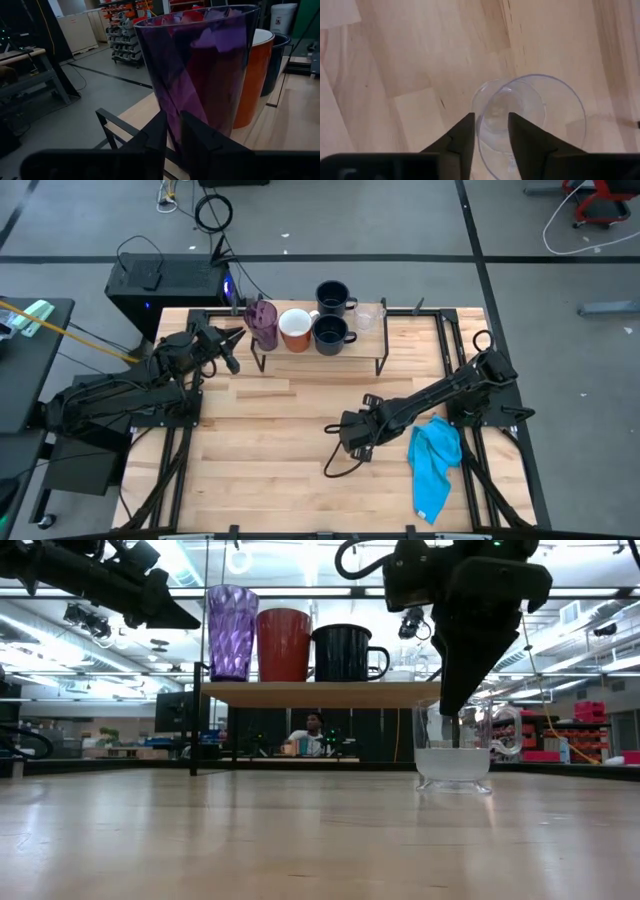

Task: Stack small to large cups/mugs on shelf
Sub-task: Align the transparent mug with the other transparent mug on the shelf

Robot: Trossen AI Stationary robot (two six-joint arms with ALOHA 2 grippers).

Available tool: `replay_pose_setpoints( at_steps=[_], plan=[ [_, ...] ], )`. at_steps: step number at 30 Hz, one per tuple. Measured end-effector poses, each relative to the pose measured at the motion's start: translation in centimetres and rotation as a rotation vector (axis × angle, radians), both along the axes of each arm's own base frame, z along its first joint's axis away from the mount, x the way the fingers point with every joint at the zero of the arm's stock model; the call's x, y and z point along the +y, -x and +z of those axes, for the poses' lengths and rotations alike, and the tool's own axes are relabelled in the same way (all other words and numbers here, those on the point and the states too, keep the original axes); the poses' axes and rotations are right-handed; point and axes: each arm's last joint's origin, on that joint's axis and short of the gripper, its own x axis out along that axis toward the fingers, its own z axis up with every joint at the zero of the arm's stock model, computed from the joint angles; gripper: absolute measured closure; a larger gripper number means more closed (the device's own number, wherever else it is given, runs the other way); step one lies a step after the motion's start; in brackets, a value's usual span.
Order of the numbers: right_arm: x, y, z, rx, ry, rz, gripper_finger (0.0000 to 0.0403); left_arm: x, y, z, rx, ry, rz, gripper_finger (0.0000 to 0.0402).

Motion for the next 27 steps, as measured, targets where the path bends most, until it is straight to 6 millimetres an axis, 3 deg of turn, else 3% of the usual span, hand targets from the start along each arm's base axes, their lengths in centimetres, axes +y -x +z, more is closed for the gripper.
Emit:
replay_pose_setpoints(
  at_steps=[11, 19, 27],
  plan=[
    [-0.3, -0.1, 0.3, 0.006, -0.031, 0.013, 0.0392, 0.0, 0.0, 0.0, 0.0, 0.0, 0.0, 0.0341],
    [-0.6, -0.2, 0.7, 0.013, -0.042, 0.04, 0.0397, 0.0, 0.0, 0.0, 0.0, 0.0, 0.0, 0.034],
    [-1.9, -1.2, 5.7, -0.001, -0.028, 0.09, 0.0399, 0.0, 0.0, 0.0, 0.0, 0.0, 0.0, 0.0346]
  ],
)
